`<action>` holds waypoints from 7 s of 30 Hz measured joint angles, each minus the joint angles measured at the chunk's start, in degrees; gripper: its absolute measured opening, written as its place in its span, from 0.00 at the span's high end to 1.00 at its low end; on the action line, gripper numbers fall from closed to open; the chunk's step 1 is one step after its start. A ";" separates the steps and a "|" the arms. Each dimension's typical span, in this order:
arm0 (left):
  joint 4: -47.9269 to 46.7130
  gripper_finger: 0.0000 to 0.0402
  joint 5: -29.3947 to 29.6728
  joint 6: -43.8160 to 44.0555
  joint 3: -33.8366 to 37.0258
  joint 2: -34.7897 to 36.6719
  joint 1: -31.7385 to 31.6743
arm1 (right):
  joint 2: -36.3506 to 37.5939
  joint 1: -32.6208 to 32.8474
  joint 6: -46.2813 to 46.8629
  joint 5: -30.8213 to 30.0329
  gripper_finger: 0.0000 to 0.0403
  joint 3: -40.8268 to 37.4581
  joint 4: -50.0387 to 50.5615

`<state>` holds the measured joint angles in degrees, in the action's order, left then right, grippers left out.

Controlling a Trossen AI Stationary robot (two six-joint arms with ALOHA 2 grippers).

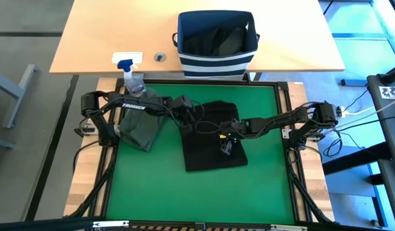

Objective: Fold Laundry from Bin
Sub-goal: Fold the black shirt

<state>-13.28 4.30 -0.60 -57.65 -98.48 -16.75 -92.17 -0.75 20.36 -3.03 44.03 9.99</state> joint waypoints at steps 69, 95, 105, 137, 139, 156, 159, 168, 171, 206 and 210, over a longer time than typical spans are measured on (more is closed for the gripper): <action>-12.16 0.43 3.67 12.04 -6.04 10.13 29.73 | 13.39 23.59 3.80 1.10 0.44 10.26 29.34; -4.87 0.43 17.61 22.43 -6.16 -12.65 38.17 | 9.69 26.62 0.14 -3.05 0.44 5.18 19.70; -5.18 0.58 14.96 22.97 -6.23 -13.99 38.29 | 4.54 26.67 -1.40 -1.53 0.44 3.82 23.53; -0.25 0.94 7.43 25.86 -5.90 -8.22 45.48 | -1.67 37.94 4.97 -2.06 0.98 7.49 26.52; 2.87 0.93 6.44 27.90 -5.84 -8.28 47.42 | -1.15 40.75 6.76 -1.64 0.98 8.41 26.18; 11.50 0.93 5.12 41.72 -7.04 3.86 51.25 | 5.92 40.00 2.54 0.48 0.98 24.74 39.45; 3.27 0.93 5.04 43.95 -7.11 7.94 48.97 | 8.34 33.87 0.83 2.19 0.98 24.74 39.83; -17.82 0.93 18.58 46.91 -6.45 9.49 47.64 | 8.66 14.04 -9.25 6.09 0.97 24.25 35.78; -20.81 0.93 22.79 49.45 -5.18 9.46 47.88 | 8.63 8.39 -11.56 6.86 0.97 22.13 29.50; -37.05 0.91 34.91 91.66 11.76 9.55 55.05 | -12.43 -6.91 -8.11 -1.17 0.89 13.95 -25.18; -38.95 0.83 34.24 92.23 11.76 9.78 54.34 | -13.78 -6.93 -8.07 -3.00 0.76 16.68 -24.72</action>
<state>-52.23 38.55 91.63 -45.89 -88.70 37.59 -105.95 -7.68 12.29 -6.02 60.71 -14.74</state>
